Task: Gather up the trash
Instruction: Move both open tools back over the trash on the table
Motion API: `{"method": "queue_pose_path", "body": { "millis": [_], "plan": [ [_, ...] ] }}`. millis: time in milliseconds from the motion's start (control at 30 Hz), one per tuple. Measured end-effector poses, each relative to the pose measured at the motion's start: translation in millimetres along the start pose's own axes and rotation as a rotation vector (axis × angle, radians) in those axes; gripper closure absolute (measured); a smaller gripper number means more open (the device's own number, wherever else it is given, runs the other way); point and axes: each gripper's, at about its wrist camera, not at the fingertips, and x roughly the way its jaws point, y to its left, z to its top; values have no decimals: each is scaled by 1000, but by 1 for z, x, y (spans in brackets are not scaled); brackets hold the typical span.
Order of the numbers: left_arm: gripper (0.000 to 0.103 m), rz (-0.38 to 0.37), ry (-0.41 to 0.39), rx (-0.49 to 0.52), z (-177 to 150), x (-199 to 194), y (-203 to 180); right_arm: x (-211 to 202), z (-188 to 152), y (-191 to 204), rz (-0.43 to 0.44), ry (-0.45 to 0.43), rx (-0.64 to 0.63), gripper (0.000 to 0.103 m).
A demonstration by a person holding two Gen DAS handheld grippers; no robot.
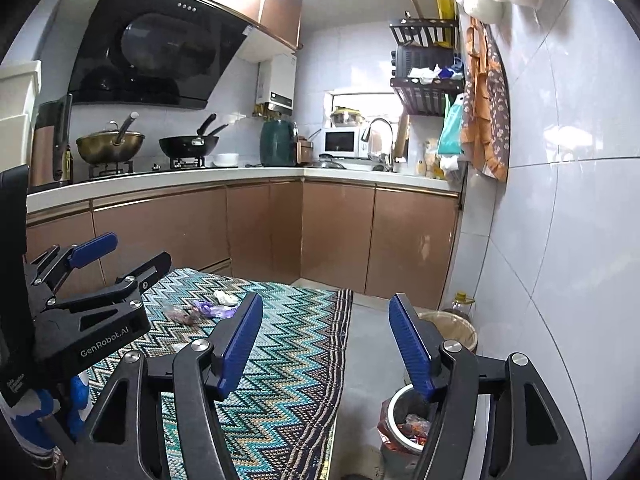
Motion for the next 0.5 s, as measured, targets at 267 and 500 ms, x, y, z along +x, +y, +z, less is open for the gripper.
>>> {"method": "queue_pose_path", "body": {
  "millis": [267,500],
  "plan": [
    [27,23,-19,-36,-1,-8,15,-16,3,-2,4,-42,1,35],
    [27,39,-21,-67,-1,-10,28,-23,4,-1,4,-67,5,35]
  ]
}}
